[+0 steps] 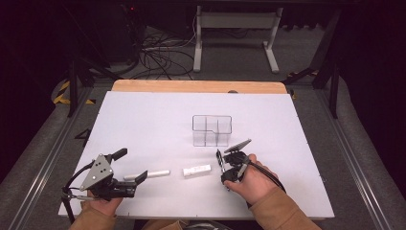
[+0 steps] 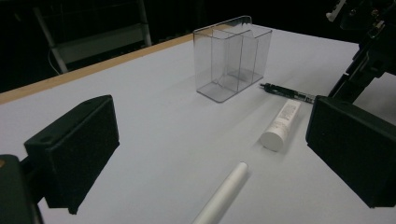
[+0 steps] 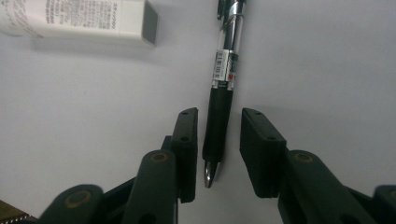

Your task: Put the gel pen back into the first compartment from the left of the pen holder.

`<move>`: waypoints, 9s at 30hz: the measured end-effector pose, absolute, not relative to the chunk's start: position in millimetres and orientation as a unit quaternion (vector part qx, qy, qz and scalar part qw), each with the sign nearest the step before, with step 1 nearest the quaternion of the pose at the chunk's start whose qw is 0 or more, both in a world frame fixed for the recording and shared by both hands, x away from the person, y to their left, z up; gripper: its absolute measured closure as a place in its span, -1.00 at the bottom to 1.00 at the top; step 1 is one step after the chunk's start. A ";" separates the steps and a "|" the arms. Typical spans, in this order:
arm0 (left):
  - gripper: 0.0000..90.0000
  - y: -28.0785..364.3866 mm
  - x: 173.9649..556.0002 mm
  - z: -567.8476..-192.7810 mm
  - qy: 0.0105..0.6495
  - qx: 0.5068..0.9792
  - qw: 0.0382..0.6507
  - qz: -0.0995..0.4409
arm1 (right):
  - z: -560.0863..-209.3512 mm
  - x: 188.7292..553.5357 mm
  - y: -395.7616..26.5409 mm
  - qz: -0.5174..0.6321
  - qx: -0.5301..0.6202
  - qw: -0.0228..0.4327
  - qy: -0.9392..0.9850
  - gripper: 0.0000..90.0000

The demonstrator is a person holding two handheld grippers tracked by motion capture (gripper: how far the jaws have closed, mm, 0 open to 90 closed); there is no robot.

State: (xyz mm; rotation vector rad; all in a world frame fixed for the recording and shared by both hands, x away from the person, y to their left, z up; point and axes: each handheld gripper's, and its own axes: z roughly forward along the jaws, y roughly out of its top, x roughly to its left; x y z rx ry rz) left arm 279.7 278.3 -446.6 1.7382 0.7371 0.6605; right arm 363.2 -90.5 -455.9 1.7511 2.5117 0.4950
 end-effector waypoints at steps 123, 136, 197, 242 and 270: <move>-0.60 183.6 304.5 -402.0 0.134 0.863 0.470 0.131 | -377.5 345.7 -50.1 0.146 -0.024 0.048 0.988 0.79; -0.23 155.1 316.3 -408.2 0.100 0.901 0.411 0.096 | -380.8 345.1 -45.5 0.148 -0.035 0.051 0.987 0.79; 0.71 128.1 318.7 -422.0 0.035 0.952 0.282 0.114 | -383.7 344.8 -49.4 0.184 -0.004 0.053 0.982 0.46; 0.71 173.3 360.1 -374.3 0.138 0.844 0.506 0.117 | -407.9 343.3 -155.6 0.558 0.189 0.149 0.794 -0.31; 0.70 151.3 423.1 -368.8 0.197 0.767 0.604 0.088 | -415.8 344.3 -162.3 0.565 0.201 0.147 0.787 -0.25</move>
